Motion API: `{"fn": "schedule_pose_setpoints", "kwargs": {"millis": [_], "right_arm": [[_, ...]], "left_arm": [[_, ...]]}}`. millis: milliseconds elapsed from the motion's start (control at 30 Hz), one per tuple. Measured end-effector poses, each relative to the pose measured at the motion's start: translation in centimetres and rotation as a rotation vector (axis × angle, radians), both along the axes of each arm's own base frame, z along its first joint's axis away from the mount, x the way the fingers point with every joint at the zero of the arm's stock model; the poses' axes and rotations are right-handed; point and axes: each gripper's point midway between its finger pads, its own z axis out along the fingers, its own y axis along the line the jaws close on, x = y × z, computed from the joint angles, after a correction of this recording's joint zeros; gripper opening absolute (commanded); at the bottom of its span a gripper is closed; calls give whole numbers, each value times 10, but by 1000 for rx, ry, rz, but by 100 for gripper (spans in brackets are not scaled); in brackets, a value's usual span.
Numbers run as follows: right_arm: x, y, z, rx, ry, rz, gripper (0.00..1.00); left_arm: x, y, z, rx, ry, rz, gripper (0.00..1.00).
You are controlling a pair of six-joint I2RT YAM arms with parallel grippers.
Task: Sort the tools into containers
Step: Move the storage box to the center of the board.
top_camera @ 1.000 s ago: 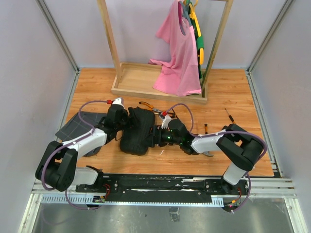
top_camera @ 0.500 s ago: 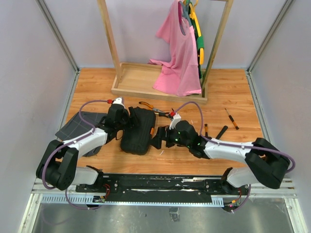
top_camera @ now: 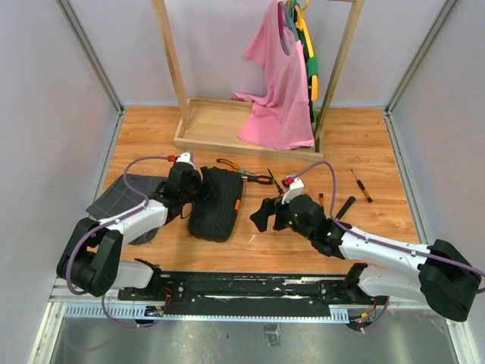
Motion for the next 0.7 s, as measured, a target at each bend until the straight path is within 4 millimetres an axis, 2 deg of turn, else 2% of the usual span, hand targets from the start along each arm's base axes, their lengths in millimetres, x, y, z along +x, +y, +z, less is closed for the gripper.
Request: {"fn": "schedule_pose_setpoints", "kwargs": {"millis": [233,700], "right_arm": [[-2,-10,-1,8,-6,-20,99],[7,-27,-23,28,93,-96,99]], "left_arm": [[2,-4,0,-6,-10,-19,75],[13,-18,0,-21,-23,-76,74]]}}
